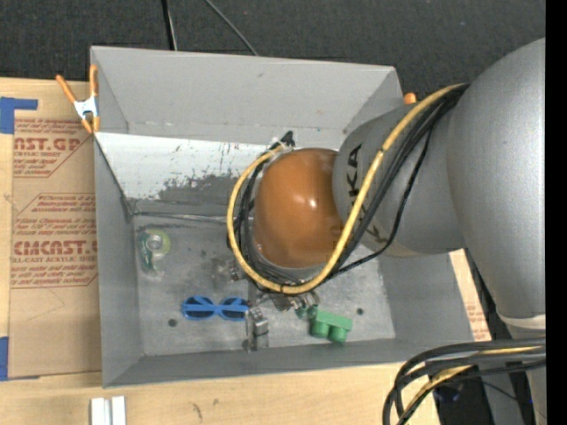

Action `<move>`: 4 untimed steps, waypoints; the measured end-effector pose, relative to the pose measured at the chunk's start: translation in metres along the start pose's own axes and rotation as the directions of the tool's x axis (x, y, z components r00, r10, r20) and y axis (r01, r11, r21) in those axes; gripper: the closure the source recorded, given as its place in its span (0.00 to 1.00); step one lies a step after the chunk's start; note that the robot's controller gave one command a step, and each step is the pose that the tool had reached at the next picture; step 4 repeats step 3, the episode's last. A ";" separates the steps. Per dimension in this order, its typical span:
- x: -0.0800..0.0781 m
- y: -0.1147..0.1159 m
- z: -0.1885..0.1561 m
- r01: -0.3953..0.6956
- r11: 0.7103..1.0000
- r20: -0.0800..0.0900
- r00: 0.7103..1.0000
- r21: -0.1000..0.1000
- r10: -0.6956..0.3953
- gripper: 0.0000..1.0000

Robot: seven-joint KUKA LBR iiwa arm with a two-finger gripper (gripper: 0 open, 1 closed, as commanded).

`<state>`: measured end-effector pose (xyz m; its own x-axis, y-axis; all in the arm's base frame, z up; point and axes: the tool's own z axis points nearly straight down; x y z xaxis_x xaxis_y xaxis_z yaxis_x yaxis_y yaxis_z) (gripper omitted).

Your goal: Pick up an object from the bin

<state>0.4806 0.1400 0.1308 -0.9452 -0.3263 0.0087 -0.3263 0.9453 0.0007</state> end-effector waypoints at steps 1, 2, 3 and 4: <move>-0.014 -0.010 0.065 0.022 1.000 0.006 1.000 0.000 -0.022 0.00; -0.015 -0.009 0.061 0.022 1.000 0.010 1.000 -0.001 -0.022 1.00; -0.021 -0.005 -0.095 -0.043 0.999 0.019 0.999 0.000 0.043 1.00; -0.021 -0.005 -0.095 -0.043 0.999 0.019 0.999 0.000 0.043 1.00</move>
Offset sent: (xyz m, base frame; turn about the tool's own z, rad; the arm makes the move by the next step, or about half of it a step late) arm 0.0170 -0.0050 -0.0608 -0.0219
